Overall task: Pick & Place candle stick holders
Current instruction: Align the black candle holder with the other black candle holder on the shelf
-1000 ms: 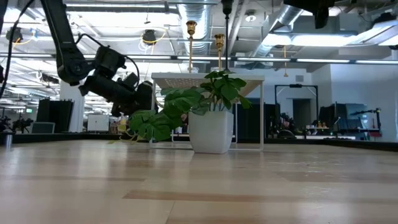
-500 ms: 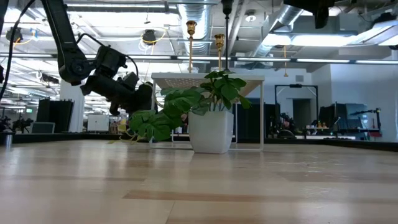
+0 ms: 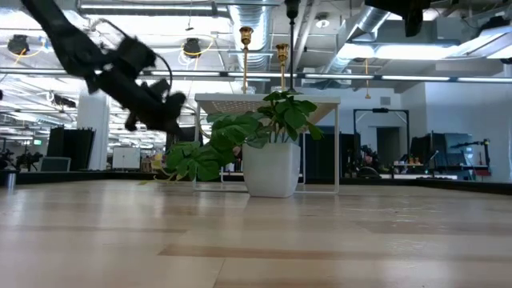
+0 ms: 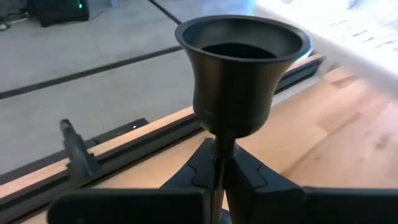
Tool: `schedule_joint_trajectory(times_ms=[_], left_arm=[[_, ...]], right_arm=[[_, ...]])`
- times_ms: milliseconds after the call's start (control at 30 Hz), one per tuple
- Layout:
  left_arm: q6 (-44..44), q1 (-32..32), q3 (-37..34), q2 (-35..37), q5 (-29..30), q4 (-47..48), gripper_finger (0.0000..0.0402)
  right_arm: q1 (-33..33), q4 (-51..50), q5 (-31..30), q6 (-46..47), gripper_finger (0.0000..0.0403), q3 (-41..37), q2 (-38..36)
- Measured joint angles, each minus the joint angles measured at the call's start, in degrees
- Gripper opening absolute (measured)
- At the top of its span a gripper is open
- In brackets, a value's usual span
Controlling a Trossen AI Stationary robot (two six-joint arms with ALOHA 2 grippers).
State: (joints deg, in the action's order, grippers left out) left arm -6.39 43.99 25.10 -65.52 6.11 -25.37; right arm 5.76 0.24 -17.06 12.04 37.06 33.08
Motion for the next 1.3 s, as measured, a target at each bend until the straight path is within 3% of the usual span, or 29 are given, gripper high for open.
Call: schedule_joint_trajectory(times_ms=[333, 533, 667, 800, 1100, 1300], left_arm=[[-0.01, -5.57, 0.00, 26.97, 7.16, 16.37, 0.0012], [-1.91, -12.88, 1.78, 34.91, 11.59, 23.38, 0.0012], [-1.97, -19.20, 7.51, 34.01, 16.39, 30.53, 0.0012], [-0.09, -25.72, 13.28, 30.43, 19.40, 31.44, 0.0012], [3.12, -39.48, 25.00, 16.88, 25.34, 31.62, 0.0012], [3.16, -45.67, 30.76, 7.85, 25.81, 31.39, 0.0012]], right_arm=[[0.00, -0.01, 0.00, -0.01, 0.0068, 0.00, 0.00], [0.00, -0.01, 0.00, -0.01, 0.0068, 0.00, 0.00], [0.00, 0.04, 0.00, -0.01, 0.0068, 0.01, 0.00], [0.00, 0.04, 0.00, -0.01, 0.0068, 0.02, 0.00], [0.00, 0.08, -0.01, 0.00, 0.0068, 0.02, 0.00], [-0.02, 0.04, 0.00, 0.01, 0.0068, 0.02, 0.00]])
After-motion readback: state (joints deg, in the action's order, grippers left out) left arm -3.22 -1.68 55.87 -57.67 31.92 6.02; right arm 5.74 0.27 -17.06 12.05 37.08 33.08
